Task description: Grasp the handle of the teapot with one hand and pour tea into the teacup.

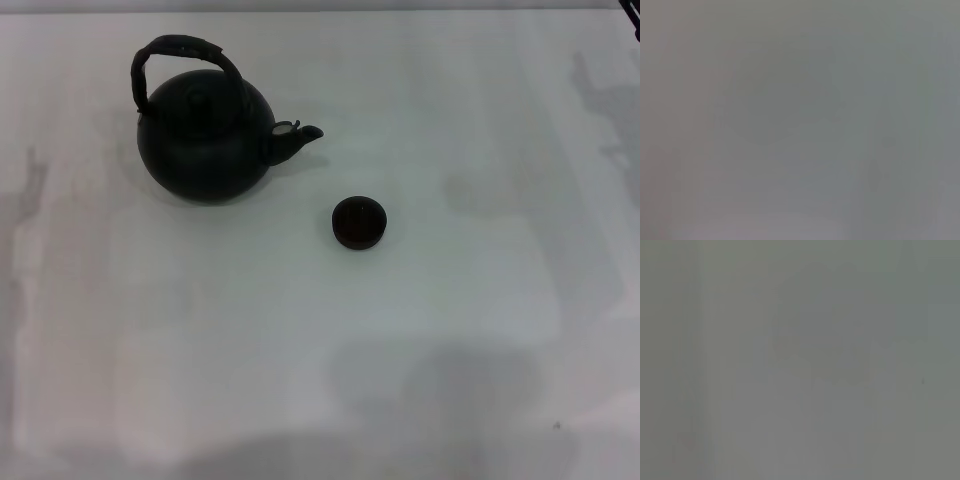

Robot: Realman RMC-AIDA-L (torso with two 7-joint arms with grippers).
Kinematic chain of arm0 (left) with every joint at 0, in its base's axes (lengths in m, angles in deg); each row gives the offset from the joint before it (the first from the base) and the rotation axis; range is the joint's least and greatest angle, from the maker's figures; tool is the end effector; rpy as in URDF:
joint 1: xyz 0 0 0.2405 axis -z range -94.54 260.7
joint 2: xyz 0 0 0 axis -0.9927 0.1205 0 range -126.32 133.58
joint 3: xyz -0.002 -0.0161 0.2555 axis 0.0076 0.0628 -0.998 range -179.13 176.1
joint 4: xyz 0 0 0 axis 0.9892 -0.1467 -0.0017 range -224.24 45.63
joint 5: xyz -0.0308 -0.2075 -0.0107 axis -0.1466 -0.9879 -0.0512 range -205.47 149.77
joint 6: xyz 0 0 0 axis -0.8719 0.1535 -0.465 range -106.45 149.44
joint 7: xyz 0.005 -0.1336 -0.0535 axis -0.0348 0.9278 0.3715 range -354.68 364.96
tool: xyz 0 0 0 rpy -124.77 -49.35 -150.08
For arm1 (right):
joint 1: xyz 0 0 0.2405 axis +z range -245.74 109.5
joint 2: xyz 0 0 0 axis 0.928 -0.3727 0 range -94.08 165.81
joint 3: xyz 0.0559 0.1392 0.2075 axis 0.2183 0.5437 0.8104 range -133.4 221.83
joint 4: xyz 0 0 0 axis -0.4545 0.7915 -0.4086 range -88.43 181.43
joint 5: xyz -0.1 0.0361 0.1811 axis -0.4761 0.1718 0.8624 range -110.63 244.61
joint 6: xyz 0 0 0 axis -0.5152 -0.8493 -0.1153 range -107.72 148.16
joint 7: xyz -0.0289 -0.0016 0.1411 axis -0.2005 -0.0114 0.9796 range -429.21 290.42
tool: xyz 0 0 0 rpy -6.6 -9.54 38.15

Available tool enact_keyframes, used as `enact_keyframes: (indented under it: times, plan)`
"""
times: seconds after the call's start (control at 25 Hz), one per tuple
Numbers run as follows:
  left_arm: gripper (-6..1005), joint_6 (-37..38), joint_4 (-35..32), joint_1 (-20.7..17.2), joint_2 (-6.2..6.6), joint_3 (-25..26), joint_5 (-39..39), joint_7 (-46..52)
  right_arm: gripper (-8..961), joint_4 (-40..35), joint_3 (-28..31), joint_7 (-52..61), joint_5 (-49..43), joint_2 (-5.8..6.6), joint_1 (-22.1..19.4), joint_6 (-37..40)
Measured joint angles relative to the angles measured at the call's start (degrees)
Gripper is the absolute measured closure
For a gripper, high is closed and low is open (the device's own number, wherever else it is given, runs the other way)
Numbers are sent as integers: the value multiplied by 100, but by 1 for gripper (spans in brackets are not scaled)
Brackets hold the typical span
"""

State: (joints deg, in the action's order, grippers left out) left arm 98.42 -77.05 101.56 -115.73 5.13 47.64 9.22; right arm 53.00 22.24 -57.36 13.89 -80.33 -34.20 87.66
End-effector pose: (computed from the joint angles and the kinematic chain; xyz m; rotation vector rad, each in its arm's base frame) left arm -0.3698 0.2679 -0.0061 -1.3155 -0.6713 -0.6480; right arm 0.3304 0.3634 0.0125 -1.5298 0.5826 0.6973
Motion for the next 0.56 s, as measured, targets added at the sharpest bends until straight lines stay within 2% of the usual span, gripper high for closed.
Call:
enact_keyframes:
  times: [0.56]
  plan:
    - [153, -142, 56, 164, -16, -56, 58, 46, 111, 21, 43, 0, 2, -8, 56, -210]
